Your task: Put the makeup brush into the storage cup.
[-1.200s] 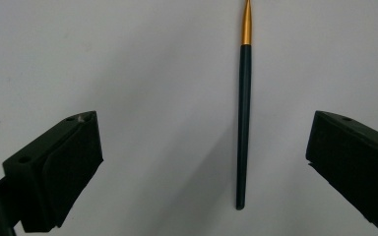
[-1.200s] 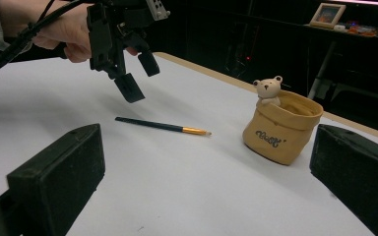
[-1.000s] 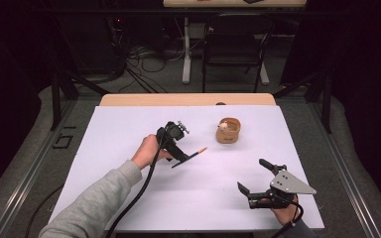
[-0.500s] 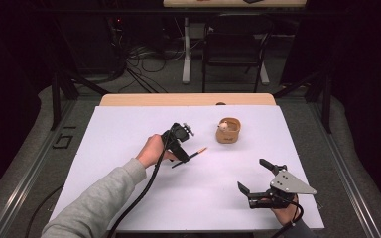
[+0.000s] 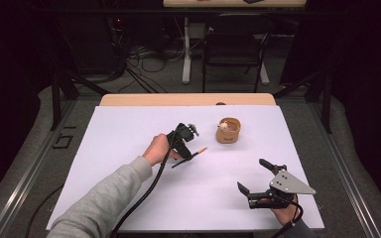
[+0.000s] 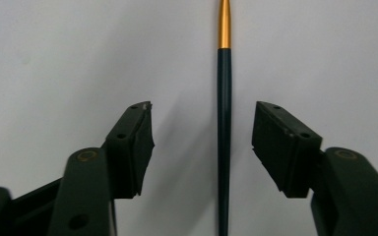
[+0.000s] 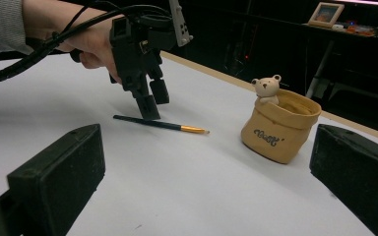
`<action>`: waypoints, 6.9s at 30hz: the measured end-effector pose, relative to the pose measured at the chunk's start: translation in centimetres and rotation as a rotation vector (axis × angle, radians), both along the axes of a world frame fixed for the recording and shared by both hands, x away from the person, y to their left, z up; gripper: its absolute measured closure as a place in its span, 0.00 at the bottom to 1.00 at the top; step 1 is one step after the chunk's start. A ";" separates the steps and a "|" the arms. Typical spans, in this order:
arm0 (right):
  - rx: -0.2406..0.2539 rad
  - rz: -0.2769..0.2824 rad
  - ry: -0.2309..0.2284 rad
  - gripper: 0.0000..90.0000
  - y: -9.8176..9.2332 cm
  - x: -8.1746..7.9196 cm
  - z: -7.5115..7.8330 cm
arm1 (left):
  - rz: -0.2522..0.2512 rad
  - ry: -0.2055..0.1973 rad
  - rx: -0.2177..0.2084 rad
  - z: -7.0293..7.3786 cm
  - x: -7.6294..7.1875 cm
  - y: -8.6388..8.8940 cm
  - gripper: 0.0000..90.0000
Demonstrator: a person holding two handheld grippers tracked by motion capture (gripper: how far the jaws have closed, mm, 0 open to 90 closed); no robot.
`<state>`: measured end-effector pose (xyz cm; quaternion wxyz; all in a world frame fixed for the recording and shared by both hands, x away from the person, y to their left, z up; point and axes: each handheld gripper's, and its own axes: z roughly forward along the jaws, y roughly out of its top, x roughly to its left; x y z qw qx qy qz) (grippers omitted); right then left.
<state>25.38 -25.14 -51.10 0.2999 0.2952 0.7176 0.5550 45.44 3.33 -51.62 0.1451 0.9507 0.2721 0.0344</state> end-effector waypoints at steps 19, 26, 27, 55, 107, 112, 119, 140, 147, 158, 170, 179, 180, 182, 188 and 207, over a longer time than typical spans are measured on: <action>-0.015 -0.003 0.009 0.00 0.1 0.0 -0.1 | -0.032 0.054 0.021 -0.9 0.7 -0.9 0.79; -0.015 -0.002 0.006 0.00 0.2 0.0 -0.1 | -0.079 0.023 0.081 -0.8 0.2 -1.6 0.89; -0.014 -0.002 0.005 0.00 0.2 0.0 -0.1 | -0.087 0.025 0.088 -0.8 0.1 -1.8 0.91; -0.027 0.008 0.015 0.00 0.3 0.0 -0.1 | -0.058 0.018 -0.015 0.0 0.3 -0.5 0.93; -0.039 -0.006 0.077 0.00 0.4 1.0 -0.6 | -0.019 -0.226 -0.550 1.6 -6.1 6.3 0.93; -0.053 0.000 0.085 0.00 0.4 1.0 -0.6 | -0.008 -0.241 -0.577 1.8 -6.3 6.5 0.93; -0.037 -0.007 0.090 0.00 0.3 1.3 -0.6 | -0.002 -0.273 -0.613 2.3 -6.8 7.0 0.93; -0.001 -0.007 0.115 0.00 1.3 2.0 -0.6 | -0.020 -0.354 -0.737 2.7 -8.3 6.9 0.93; 0.037 -0.008 0.147 0.00 1.9 2.8 -0.3 | -0.018 -0.359 -0.750 2.5 -8.5 6.7 0.93; 0.125 0.040 0.152 0.00 2.8 4.0 0.3 | -0.025 -0.366 -0.748 2.3 -8.9 6.3 0.93; 0.115 0.046 0.147 0.00 5.3 5.3 1.1 | -0.035 -0.369 -0.747 2.2 -9.3 5.9 0.93; 0.140 0.094 0.193 0.00 6.8 6.9 1.5 | -0.055 -0.377 -0.744 2.1 -9.7 5.5 0.93; 0.137 0.095 0.200 0.00 6.8 6.9 1.6 | -0.054 -0.374 -0.747 2.0 -9.8 5.5 0.93; 0.146 0.100 0.204 0.00 7.0 7.2 1.6 | -0.052 -0.368 -0.749 2.0 -9.8 5.4 0.93; 0.143 0.106 0.213 0.02 7.7 7.7 1.7 | -0.059 -0.352 -0.744 1.7 -9.8 5.1 0.93; 0.193 0.133 0.273 0.67 9.8 8.8 2.0 | -0.070 -0.340 -0.728 1.5 -9.9 4.7 0.93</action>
